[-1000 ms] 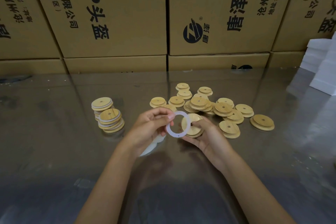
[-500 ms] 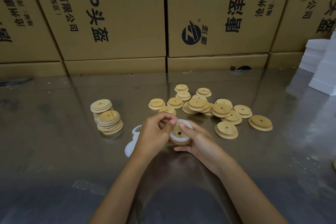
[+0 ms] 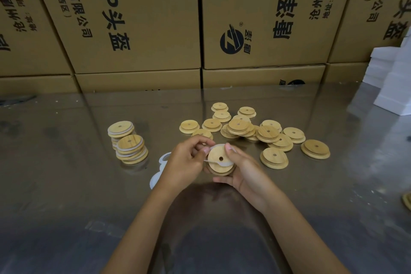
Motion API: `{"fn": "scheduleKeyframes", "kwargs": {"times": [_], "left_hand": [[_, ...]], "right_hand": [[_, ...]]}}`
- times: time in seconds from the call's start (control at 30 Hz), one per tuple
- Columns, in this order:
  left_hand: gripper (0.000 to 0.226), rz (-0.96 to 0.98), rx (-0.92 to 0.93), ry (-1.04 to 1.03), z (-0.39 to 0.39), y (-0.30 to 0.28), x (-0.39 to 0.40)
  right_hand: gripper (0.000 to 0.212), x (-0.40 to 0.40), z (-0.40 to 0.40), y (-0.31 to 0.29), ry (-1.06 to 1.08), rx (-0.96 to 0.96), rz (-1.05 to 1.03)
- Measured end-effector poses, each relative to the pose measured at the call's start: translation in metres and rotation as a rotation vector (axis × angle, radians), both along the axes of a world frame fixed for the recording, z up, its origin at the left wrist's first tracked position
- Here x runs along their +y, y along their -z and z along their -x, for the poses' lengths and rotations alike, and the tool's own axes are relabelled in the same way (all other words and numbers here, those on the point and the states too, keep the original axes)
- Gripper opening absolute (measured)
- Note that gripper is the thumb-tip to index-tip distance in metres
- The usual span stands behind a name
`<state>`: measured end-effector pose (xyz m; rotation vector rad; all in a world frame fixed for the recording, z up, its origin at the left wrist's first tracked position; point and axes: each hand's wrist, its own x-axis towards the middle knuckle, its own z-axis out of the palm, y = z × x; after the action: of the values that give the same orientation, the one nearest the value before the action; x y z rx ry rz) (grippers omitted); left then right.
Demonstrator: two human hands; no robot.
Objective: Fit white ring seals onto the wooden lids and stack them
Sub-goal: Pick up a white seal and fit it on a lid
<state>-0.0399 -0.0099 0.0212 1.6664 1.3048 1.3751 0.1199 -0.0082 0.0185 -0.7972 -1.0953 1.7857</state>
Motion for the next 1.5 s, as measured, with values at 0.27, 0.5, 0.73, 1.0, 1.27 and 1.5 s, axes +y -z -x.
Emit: {"fn": "scheduleKeyframes", "kwargs": {"times": [0.27, 0.5, 0.73, 1.0, 1.27, 1.5], "left_hand": [[0.022, 0.049, -0.022, 0.064, -0.003, -0.002, 0.0], [0.026, 0.041, -0.037, 0.028, -0.011, -0.001, -0.002], [0.024, 0.06, -0.05, -0.099, -0.016, 0.006, -0.003], [0.021, 0.203, -0.21, -0.081, -0.023, 0.001, -0.008], [0.02, -0.005, -0.084, -0.179, -0.017, 0.0, -0.006], [0.008, 0.008, -0.123, -0.165, -0.018, 0.0, -0.006]], "right_hand": [[0.042, 0.003, 0.0, 0.003, 0.084, 0.168, 0.109], [0.035, 0.005, 0.003, 0.008, 0.095, 0.158, 0.051], [0.037, 0.005, 0.009, 0.006, 0.17, 0.04, -0.059], [0.029, 0.001, 0.007, 0.003, 0.191, 0.019, -0.145], [0.021, 0.001, 0.006, -0.001, 0.311, -0.27, -0.198], [0.018, -0.001, 0.004, 0.0, 0.273, -0.238, -0.231]]}}
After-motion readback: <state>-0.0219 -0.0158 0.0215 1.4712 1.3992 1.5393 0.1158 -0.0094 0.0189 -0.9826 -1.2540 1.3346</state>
